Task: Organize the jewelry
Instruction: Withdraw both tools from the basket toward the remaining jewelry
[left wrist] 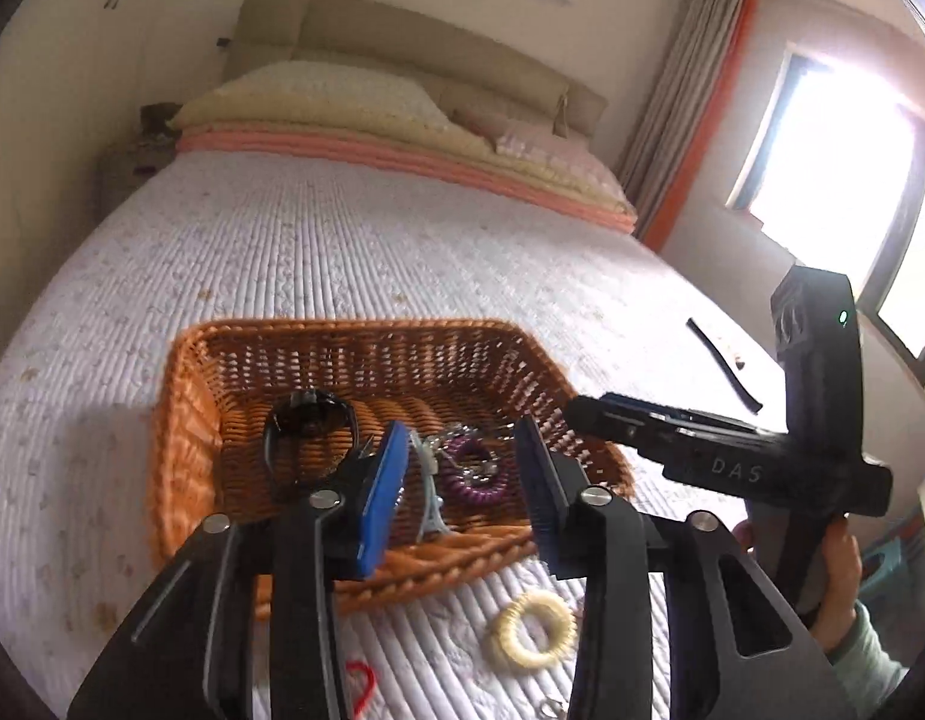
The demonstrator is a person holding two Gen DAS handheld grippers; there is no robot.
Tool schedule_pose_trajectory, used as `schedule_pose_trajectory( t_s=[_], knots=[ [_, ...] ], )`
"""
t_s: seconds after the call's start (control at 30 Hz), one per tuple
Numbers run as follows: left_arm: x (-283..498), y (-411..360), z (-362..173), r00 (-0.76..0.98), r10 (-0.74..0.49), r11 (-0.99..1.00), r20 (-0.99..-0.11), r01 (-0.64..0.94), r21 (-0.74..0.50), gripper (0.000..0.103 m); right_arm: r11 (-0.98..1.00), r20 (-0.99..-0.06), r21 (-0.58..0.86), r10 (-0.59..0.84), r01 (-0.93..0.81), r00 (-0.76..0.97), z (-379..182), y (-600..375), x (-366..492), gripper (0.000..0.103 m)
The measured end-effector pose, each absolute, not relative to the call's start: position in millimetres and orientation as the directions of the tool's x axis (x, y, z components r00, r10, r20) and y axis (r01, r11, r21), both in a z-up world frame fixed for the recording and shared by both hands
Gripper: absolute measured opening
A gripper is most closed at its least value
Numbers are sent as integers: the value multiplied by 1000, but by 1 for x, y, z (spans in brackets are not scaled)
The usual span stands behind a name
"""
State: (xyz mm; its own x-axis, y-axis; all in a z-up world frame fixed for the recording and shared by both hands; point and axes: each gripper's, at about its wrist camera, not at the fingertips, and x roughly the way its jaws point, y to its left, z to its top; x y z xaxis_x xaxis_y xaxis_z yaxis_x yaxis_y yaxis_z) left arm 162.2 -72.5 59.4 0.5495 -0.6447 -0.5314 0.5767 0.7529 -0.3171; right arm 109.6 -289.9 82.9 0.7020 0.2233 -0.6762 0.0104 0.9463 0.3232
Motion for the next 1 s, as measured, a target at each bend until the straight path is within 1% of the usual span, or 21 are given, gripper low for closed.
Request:
schedule_pose_trajectory(
  t_s=[0.1,0.17,0.2,0.37,0.5,0.57,0.63,0.73,0.8,0.87,0.93,1.0],
  knots=[
    [131,-52,79,573,-655,746,-493,593,-302,38,958,-656,286,203,-10,727,97,-280,76,49],
    [113,-40,87,583,-659,744,-476,600,-295,41,967,-649,256,183,-15,739,101,-276,56,49],
    [101,-29,89,582,-669,735,-462,610,-296,44,973,-645,230,165,-16,746,102,-271,44,49],
    [60,13,78,604,-647,755,-465,590,-285,45,991,-643,132,105,-25,758,89,-248,5,49],
    [42,43,47,611,-599,793,-517,540,-281,45,997,-644,69,23,28,764,69,-242,-18,49],
    [40,54,25,597,-573,811,-561,510,-286,45,997,-644,59,-7,59,765,55,-241,-26,49],
    [43,62,0,576,-539,834,-614,469,-291,45,993,-666,100,19,65,746,37,-246,-30,49],
    [47,62,-27,547,-508,849,-665,447,-282,45,988,-710,136,43,76,703,16,-249,-27,41],
    [49,59,-37,528,-507,847,-682,450,-282,45,984,-726,158,61,79,685,8,-250,-24,40],
    [51,54,-44,512,-497,851,-701,448,-275,44,985,-742,146,51,87,669,2,-249,-21,38],
    [52,48,-51,508,-467,861,-723,447,-243,42,987,-751,138,48,86,659,-1,-246,-16,38],
    [50,45,-53,515,-455,864,-727,452,-221,42,988,-766,122,33,94,641,-4,-245,-11,38]
  ],
)
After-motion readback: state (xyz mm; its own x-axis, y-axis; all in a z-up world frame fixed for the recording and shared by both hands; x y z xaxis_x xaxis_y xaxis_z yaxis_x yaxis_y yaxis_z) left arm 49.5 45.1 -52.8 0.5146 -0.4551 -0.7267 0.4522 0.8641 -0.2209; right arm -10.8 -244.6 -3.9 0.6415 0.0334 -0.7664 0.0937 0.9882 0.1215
